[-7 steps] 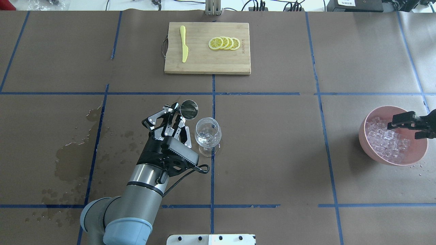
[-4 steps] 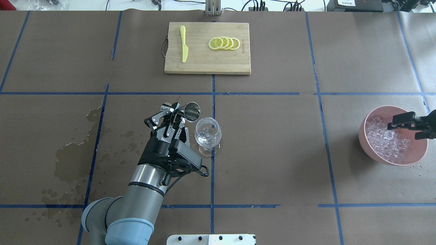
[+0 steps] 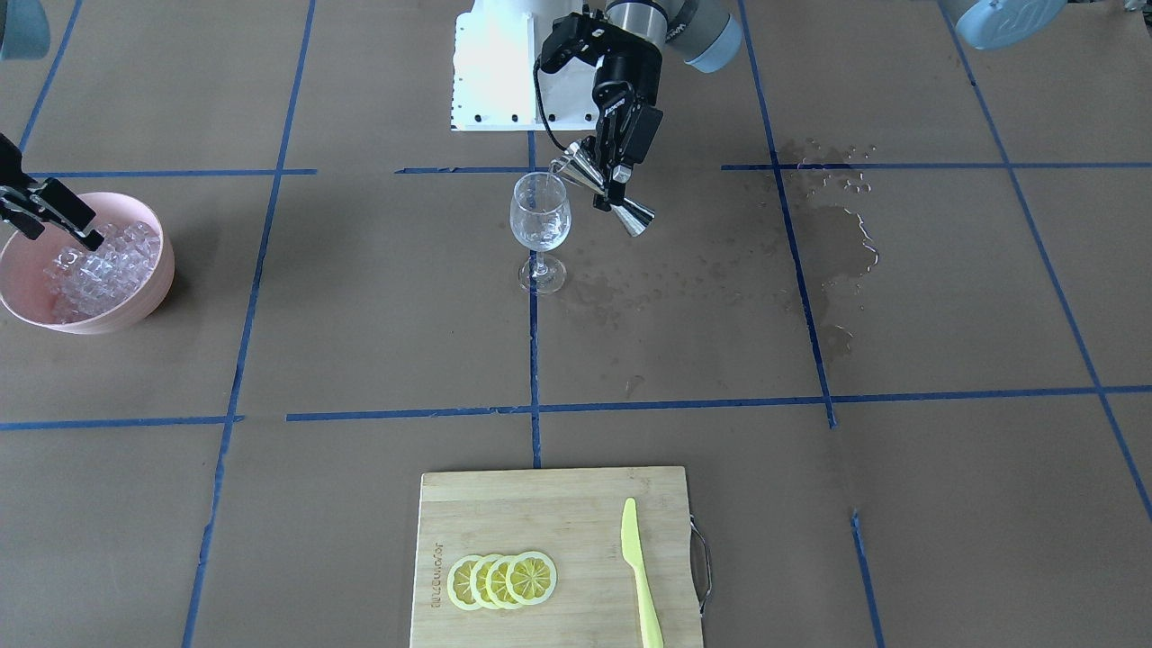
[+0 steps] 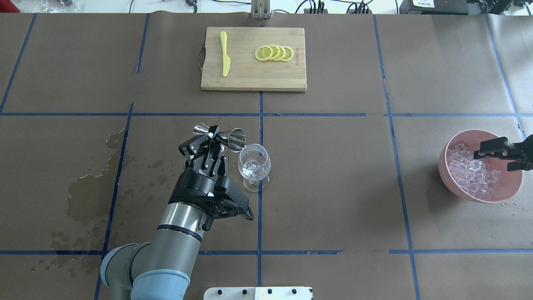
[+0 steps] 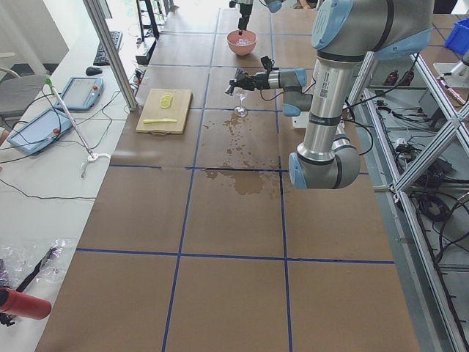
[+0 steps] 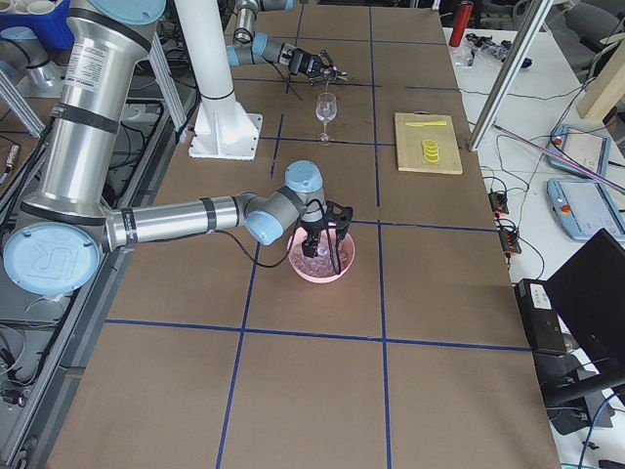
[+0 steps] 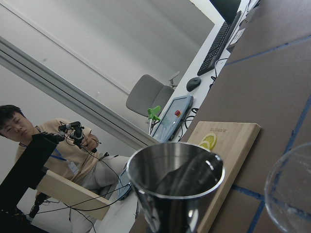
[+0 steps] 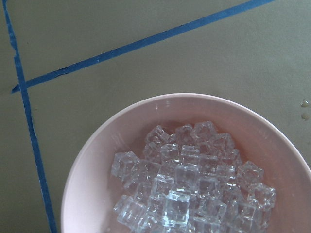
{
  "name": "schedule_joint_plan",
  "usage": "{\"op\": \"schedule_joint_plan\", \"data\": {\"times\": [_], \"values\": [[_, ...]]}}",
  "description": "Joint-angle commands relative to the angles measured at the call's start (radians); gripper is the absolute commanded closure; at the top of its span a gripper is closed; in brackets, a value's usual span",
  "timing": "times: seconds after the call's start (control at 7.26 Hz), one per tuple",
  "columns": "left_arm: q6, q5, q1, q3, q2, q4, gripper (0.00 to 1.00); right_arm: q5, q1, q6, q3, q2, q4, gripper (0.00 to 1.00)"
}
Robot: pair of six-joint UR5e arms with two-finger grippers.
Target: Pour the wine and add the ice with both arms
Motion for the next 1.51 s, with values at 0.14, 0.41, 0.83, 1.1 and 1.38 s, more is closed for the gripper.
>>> {"op": "schedule_joint_plan", "data": {"times": [0.14,0.41,0.83,1.1,1.38], "values": [[0.09,0.047,0.005,-0.007,-0.01,0.075,1.0,0.0,0.0,0.002,-0.006,0.0,0.017,0.0],[0.173,0.076,0.008,-0.004,-0.016,0.077,1.0,0.0,0.0,0.002,-0.006,0.0,0.017,0.0],[0.28,0.107,0.019,-0.013,-0.019,0.087,1.0,0.0,0.0,0.002,-0.009,0.0,0.017,0.0],[0.329,0.125,0.042,-0.005,-0.045,0.089,1.0,0.0,0.0,0.002,-0.011,0.002,0.017,0.0],[0.394,0.125,0.051,-0.007,-0.053,0.089,1.0,0.0,0.0,0.002,-0.014,0.002,0.017,0.0]]}}
